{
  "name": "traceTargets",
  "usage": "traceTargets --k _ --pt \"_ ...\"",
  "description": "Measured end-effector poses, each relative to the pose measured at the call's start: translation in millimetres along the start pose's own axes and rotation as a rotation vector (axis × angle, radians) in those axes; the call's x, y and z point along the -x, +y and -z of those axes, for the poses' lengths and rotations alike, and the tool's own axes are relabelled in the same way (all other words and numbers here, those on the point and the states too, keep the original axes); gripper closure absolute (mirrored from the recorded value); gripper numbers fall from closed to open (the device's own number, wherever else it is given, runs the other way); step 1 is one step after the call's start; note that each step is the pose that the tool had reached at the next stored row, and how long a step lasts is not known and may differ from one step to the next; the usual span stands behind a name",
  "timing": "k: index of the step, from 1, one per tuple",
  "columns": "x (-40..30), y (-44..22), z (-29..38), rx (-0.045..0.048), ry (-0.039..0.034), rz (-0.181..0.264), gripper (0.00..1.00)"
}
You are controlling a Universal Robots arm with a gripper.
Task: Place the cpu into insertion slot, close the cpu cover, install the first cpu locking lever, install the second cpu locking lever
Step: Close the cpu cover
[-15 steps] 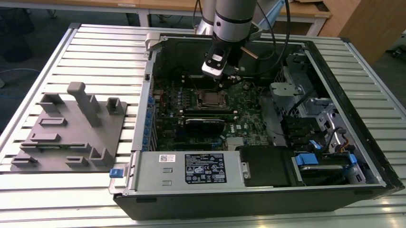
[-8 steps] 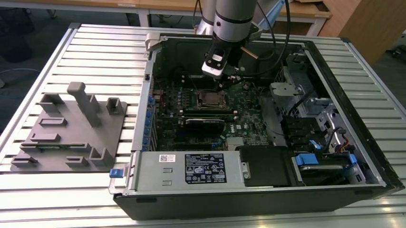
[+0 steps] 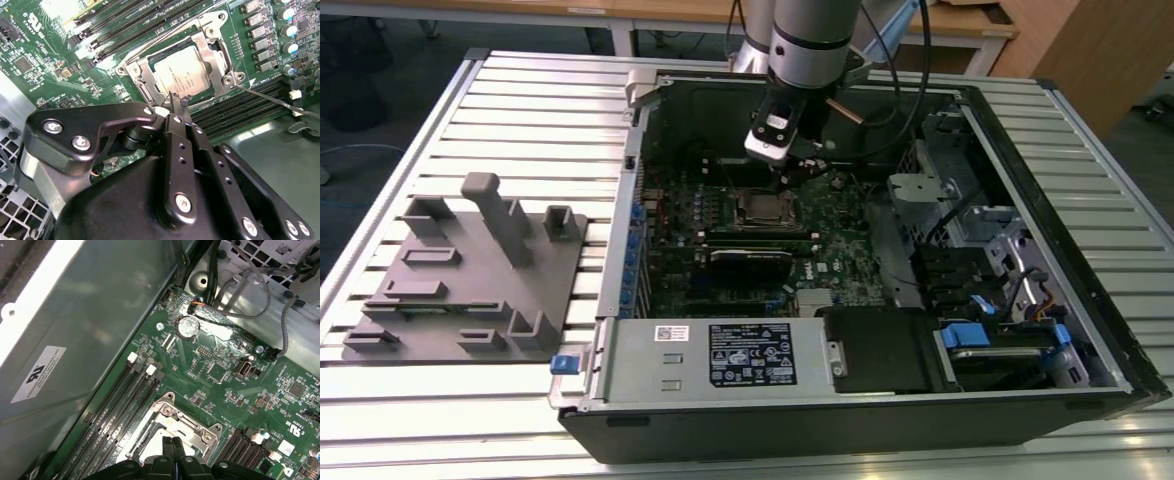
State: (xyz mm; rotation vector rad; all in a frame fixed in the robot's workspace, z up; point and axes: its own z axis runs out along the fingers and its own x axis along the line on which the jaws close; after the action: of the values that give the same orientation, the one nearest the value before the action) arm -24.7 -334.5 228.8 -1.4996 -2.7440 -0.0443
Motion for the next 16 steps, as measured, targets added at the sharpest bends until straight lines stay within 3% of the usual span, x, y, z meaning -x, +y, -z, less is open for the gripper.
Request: traceTargets --k 5,16 --pt "0.0 0.0 0.0 -0.0003 0.0003 0.013 0.9" --pt "0.0 0.0 -0.2 -0.0034 0.0045 0.17 0.9"
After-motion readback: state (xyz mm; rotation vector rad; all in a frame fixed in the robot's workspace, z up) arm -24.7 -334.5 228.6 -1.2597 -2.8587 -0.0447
